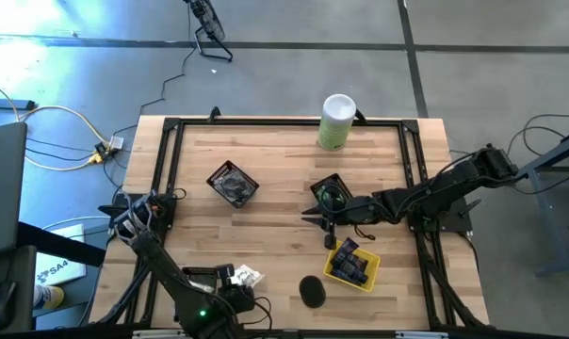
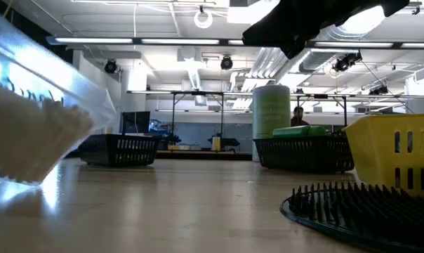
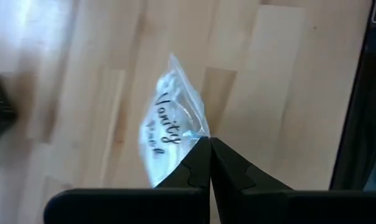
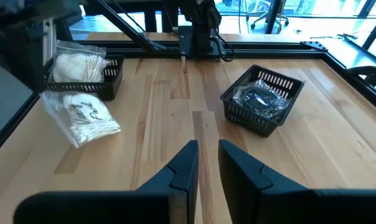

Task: Pick & Place Travel size toiletries
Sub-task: Put the cotton pack into the bottom left black bin

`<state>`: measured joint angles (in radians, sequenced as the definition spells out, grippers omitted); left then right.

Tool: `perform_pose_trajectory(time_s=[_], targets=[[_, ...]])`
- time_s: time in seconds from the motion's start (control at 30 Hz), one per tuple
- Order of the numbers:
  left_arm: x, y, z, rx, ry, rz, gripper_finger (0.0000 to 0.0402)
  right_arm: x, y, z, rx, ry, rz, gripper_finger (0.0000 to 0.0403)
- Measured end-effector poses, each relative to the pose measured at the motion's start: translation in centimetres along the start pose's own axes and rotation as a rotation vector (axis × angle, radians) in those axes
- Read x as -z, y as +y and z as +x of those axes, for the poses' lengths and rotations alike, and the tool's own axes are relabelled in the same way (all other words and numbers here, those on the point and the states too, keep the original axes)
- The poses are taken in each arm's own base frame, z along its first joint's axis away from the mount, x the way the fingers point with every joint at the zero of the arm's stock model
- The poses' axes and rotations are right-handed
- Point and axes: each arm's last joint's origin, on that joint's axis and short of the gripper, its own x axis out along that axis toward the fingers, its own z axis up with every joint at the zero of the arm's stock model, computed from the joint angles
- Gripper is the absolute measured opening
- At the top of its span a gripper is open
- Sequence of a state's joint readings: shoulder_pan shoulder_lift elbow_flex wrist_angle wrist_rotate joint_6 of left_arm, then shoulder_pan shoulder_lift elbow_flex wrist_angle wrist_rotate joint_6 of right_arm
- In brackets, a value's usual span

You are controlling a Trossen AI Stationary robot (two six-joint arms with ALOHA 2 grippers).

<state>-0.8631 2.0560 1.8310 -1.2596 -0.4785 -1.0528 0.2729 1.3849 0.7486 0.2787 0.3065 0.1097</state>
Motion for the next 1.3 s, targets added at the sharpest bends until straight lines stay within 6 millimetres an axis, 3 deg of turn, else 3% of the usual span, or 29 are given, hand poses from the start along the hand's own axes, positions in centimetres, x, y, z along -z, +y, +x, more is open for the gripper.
perform_pose_trajectory(time_s=[0.4,0.77,1.3], targets=[[-1.4,2.2,-4.4,-0.113,0.012,0.027,0.0,0.0,0.0,0.0,0.0,0.0,0.0,0.0055],[-2.7,2.3,-7.2,-0.005,-0.025,0.093,0.0,0.0,0.0,0.0,0.0,0.0,0.0,0.0055],[-2.3,2.5,-8.5,0.078,0.027,0.239,0.0,0.0,0.0,0.0,0.0,0.0,0.0,0.0055]])
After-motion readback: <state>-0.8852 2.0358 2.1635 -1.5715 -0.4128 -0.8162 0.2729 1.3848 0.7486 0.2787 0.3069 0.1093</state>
